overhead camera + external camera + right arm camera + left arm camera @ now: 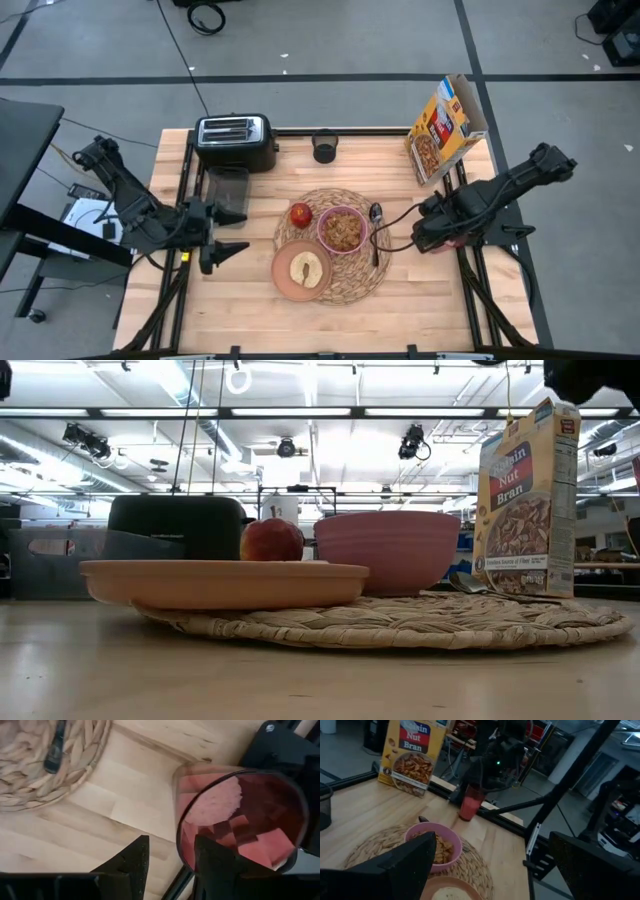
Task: Arrange a breakfast setting
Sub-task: Put the red cup with rice to the top right of the brown mat
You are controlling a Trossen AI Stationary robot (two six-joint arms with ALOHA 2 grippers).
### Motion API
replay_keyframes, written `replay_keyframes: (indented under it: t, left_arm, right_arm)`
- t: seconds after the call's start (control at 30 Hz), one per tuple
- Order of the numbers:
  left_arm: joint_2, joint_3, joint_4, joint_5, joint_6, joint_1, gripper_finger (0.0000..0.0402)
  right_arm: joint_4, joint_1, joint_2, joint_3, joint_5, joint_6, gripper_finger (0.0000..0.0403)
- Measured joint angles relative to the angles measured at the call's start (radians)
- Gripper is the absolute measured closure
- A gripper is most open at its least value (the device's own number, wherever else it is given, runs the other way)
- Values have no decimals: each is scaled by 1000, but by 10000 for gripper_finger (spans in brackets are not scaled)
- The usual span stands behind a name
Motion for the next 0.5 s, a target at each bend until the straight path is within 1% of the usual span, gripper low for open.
replay_keyframes:
  t: [0.1,0.27,0.37,0.5]
  left_arm:
    - [0,0,0,0,2,-10,11]
    - [0,0,-1,-1,2,-19,11]
    - [0,0,-1,-2,1,-19,11]
    - [0,0,-1,-2,-2,-19,11]
  right_arm:
    - [32,-2,7,-34,-8,-3,247]
    - [54,-11,9,-100,-57,-6,264]
    - [89,-11,9,-125,-62,-9,287]
    - [133,-11,9,-132,-62,-14,335]
